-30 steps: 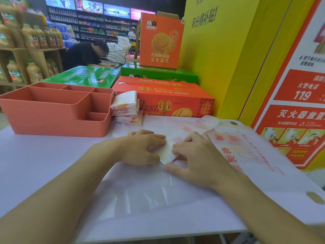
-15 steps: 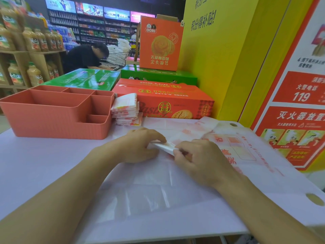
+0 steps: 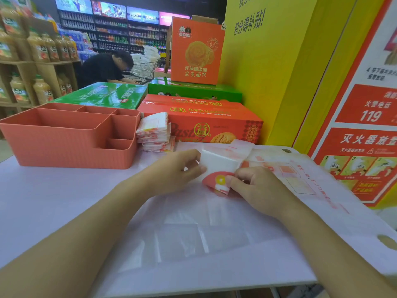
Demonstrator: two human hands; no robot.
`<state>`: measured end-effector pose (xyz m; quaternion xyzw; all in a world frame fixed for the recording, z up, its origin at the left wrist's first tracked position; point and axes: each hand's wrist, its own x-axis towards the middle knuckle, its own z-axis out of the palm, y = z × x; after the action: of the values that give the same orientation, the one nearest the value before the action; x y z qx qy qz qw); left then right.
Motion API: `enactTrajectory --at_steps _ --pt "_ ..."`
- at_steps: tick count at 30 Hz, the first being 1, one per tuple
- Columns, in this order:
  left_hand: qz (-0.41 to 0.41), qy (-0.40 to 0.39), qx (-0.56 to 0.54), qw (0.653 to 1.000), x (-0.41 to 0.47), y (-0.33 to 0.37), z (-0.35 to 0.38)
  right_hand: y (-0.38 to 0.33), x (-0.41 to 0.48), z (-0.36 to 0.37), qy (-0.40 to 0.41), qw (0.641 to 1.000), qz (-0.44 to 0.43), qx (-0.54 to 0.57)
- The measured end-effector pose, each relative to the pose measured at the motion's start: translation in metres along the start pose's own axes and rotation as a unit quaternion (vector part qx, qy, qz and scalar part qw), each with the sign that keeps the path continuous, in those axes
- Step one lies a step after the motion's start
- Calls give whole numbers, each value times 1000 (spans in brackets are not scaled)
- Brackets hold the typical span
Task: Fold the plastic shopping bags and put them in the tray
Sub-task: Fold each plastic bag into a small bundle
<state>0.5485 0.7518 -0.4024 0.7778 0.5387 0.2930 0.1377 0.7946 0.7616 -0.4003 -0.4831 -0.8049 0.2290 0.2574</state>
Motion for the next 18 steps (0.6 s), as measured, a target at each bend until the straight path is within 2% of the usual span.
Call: enactTrajectory --at_steps 5,11,18 --pt "-24 -22 8 999 2 1 9 -1 4 1 -18 1000 8 10" --pt "-46 8 7 999 5 2 16 2 7 3 -15 999 17 -24" --pt "-72 8 30 997 9 -1 21 2 6 5 1 997 36 -70"
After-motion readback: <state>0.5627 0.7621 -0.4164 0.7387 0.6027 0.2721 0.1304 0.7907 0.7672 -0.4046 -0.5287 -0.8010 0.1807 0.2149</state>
